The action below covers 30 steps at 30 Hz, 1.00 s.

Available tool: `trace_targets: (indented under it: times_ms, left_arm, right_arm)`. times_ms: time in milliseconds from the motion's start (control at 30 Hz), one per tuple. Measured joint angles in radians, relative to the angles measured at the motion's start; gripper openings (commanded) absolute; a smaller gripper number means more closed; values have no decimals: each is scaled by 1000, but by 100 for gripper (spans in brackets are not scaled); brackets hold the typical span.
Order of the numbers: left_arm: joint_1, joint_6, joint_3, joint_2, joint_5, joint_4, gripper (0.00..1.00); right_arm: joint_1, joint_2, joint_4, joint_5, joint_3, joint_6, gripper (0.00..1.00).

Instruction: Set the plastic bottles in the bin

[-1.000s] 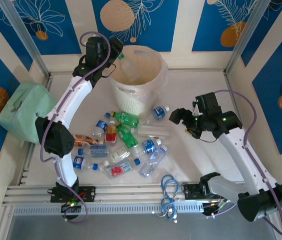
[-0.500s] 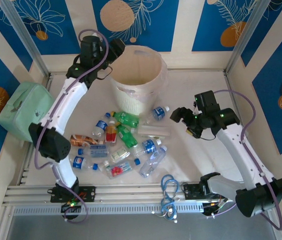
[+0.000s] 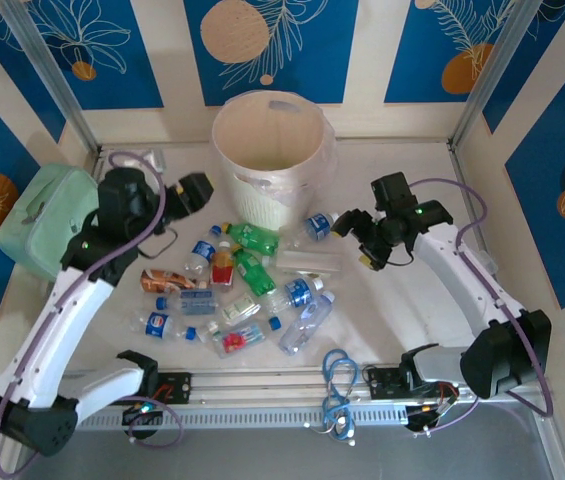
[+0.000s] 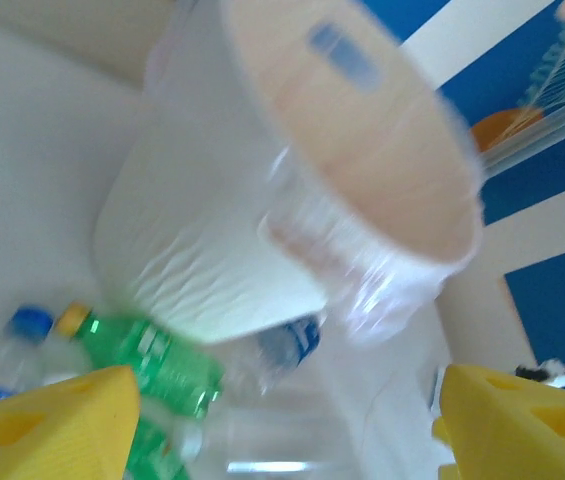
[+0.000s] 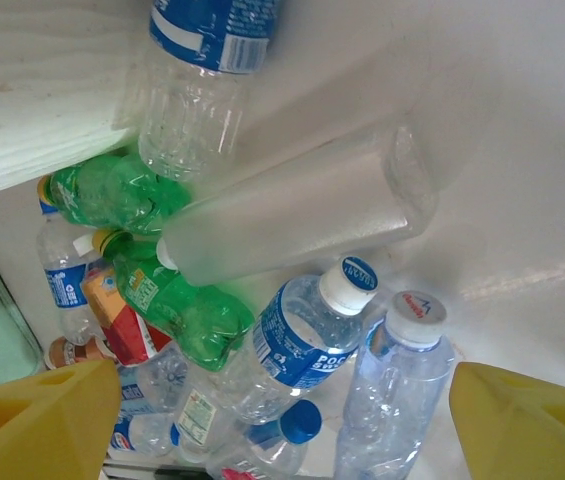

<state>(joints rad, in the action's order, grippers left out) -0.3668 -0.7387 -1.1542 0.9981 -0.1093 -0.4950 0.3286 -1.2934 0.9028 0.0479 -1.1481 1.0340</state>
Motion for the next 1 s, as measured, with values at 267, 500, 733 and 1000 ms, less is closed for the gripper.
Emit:
trace_targets:
  times_ms: [267,500,733,1000]
  left_arm:
    - [-3,-68,124,-20,-53,-22,73]
    - [-16,-103,171,-6,-86,27,72]
    - [-51,-117,195,26,-100,39,72]
    - [-66,-118,195,40,-105,47,72]
  right_arm:
    - [42,-95,-55,7,86,201,86]
    - [45,-141,-103,21,109,314,87]
    - [45,-203,-166,31,138,404,87]
    - [45,-280,-233,18,139,457,87]
